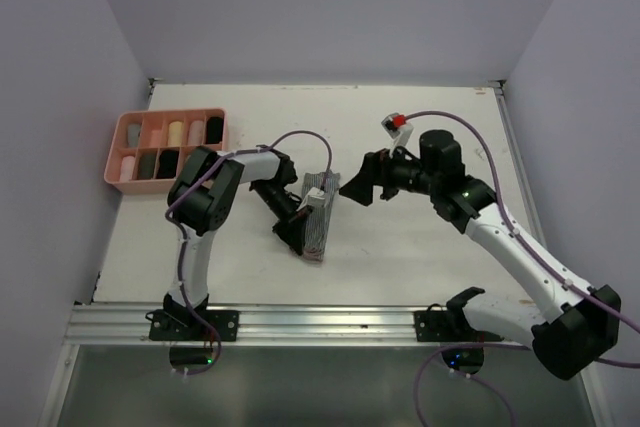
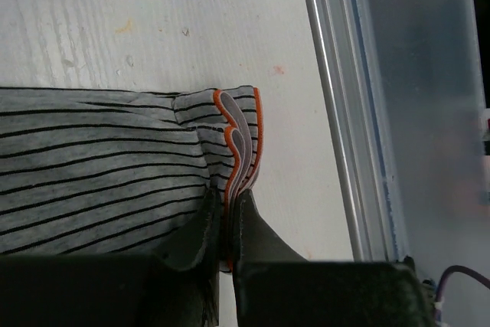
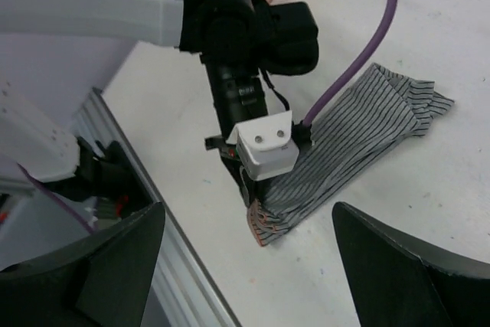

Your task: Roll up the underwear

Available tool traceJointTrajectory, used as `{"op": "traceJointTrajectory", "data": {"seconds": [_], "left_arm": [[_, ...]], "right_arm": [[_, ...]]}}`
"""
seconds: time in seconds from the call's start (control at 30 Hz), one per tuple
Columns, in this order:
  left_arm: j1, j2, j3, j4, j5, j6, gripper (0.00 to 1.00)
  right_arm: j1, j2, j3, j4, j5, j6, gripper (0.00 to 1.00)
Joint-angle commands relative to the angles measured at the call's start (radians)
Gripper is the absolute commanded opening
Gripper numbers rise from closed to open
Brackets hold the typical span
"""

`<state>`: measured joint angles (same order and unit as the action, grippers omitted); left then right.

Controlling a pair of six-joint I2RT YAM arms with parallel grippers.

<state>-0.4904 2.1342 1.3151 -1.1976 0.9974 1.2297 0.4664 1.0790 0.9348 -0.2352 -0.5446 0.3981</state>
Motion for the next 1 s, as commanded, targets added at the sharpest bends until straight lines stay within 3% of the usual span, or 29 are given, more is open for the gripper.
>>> {"op": "traceJointTrajectory", "data": {"seconds": [0.0, 0.13, 0.43, 0.67, 0.97], "left_arm": [[0.024, 0.11, 0.05, -0.02, -0.131, -0.015, 0.0], [0.032, 0.168, 0.108, -0.023, -0.129, -0.084, 0.0], [0.038, 0.244, 0.139, -0.005, -0.131, -0.237, 0.0], [0.038, 0.219, 0.098, 0.023, -0.157, -0.325, 0.0], [0.038, 0.207, 0.052, 0.044, -0.158, -0.348, 0.0]], "right_arm": [[0.204, 0.009, 0.104, -0.177, 0.139, -0.198, 0.95], [0.333, 0.045, 0.095, -0.256, 0.316, -0.367, 0.89], [0.57, 0.177, -0.04, -0.043, 0.538, -0.554, 0.83], [0.653, 0.386, -0.03, 0.128, 0.541, -0.633, 0.82], [0.678, 0.505, -0.027, 0.171, 0.482, -0.694, 0.83]]}}
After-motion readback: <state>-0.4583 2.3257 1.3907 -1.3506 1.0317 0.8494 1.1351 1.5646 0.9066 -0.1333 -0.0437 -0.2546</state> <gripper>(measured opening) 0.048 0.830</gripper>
